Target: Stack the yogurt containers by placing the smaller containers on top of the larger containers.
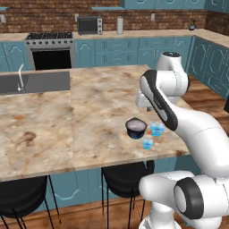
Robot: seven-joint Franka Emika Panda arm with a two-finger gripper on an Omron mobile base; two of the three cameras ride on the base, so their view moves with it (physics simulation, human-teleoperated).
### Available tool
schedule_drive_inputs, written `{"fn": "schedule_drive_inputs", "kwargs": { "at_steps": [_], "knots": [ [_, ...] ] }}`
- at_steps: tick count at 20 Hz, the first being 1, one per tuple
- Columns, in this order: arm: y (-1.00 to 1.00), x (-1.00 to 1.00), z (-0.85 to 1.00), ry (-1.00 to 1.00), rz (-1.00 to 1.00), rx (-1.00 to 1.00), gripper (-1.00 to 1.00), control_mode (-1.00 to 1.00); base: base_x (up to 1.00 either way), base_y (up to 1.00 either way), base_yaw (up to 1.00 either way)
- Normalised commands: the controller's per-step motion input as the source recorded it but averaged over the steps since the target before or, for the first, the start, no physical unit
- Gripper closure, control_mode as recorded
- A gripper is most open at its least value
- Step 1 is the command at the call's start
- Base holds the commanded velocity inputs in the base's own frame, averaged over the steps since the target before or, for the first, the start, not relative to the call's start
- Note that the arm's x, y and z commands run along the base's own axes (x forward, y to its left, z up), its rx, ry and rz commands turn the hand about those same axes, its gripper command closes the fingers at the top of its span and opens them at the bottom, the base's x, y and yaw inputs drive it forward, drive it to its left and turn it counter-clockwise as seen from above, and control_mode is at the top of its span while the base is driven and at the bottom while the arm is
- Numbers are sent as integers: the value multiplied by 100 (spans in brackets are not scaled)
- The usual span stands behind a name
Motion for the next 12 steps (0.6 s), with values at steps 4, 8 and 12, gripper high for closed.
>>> {"fn": "schedule_drive_inputs", "kwargs": {
  "at_steps": [4,8,12],
  "knots": [
    [-5,-10,-3,0,0,0,-100,-100,0,0,0],
    [-39,-11,-20,0,0,7,-100,-100,0,0,0],
    [-49,-5,-21,0,-2,7,-100,-100,0,0,0]
  ]
}}
